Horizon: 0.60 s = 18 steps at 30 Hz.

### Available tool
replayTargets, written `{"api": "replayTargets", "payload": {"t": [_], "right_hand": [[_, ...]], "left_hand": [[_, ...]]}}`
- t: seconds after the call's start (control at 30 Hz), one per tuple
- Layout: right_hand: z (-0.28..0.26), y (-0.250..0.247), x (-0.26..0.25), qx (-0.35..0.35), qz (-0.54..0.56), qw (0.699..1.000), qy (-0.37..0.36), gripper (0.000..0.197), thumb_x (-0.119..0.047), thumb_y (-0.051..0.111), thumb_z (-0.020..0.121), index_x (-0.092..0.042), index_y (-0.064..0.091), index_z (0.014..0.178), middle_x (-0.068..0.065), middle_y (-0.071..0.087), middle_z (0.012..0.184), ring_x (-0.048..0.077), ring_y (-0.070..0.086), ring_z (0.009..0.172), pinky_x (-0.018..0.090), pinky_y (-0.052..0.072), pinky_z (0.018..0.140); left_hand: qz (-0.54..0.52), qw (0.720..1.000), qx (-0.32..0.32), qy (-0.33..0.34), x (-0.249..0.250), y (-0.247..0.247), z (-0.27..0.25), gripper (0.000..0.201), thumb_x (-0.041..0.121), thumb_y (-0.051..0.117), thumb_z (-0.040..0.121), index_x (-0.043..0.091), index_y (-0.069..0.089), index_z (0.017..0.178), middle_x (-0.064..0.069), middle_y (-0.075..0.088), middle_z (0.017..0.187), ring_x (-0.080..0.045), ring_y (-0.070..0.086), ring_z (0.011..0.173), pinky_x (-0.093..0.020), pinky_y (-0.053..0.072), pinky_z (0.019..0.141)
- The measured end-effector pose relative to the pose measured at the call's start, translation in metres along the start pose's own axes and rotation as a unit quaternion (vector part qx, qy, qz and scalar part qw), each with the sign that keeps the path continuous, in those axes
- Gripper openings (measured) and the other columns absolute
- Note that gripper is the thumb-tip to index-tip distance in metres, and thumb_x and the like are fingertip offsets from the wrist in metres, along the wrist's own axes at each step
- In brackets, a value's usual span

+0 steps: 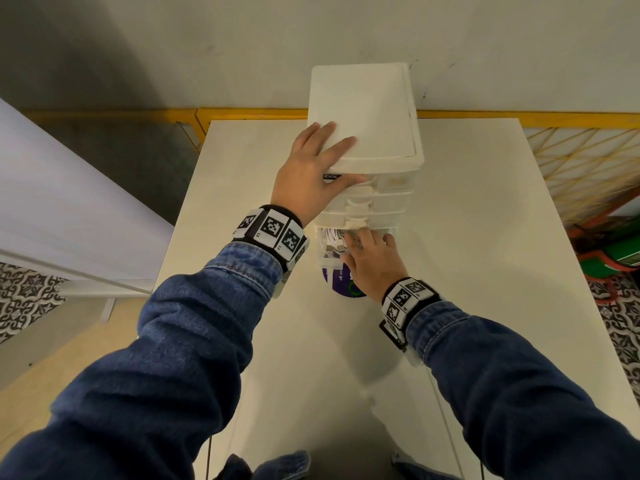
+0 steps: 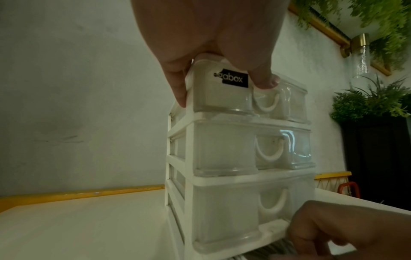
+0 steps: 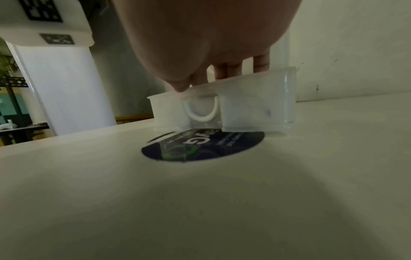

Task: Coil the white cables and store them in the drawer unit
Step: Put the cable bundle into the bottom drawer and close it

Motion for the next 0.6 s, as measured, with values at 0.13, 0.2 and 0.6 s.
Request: {"api": "replayTargets", "payload": {"t": [0.13, 0.2, 0.6], "right_hand": [[-0.004, -0.005, 0.0, 0.021, -0.016, 0.999, -0.032, 0.05, -0.039, 0.05, 0.087, -0.005, 0.049, 0.125, 0.013, 0.061, 0.111, 0.031, 0.058, 0.102, 0.045, 0.045, 0.09], [-0.012, -0.01, -0.004, 0.049, -0.037, 0.995, -0.075, 0.05, -0.036, 0.065, 0.078, -0.009, 0.056, 0.119, 0.011, 0.065, 0.107, 0.029, 0.062, 0.097, 0.044, 0.05, 0.085], [-0.006, -0.007, -0.015, 0.031, -0.121, 0.985, -0.12, 0.055, -0.025, 0.077, 0.06, -0.018, 0.063, 0.113, 0.003, 0.068, 0.106, 0.023, 0.061, 0.097, 0.035, 0.051, 0.083]], "left_hand": [[0.0, 1.0, 0.002, 0.002, 0.001, -0.001, 0.0, 0.068, 0.067, 0.043, 0.08, 0.021, 0.059, 0.127, -0.015, 0.048, 0.141, -0.034, 0.036, 0.135, -0.04, 0.039, 0.102], [0.002, 1.0, 0.006, 0.003, 0.001, -0.001, 0.0, 0.068, 0.067, 0.042, 0.08, 0.021, 0.059, 0.127, -0.014, 0.049, 0.14, -0.034, 0.036, 0.135, -0.041, 0.041, 0.101], [0.002, 1.0, -0.005, 0.008, 0.0, 0.001, 0.001, 0.07, 0.068, 0.039, 0.08, 0.019, 0.059, 0.127, -0.015, 0.048, 0.14, -0.035, 0.036, 0.135, -0.038, 0.036, 0.104]]}}
Point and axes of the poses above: each hand's wrist, its own z-axis towards the middle knuckle, its own y-axis out of the palm, x = y × z, the point moved 10 cm from there along z, towards the middle knuckle
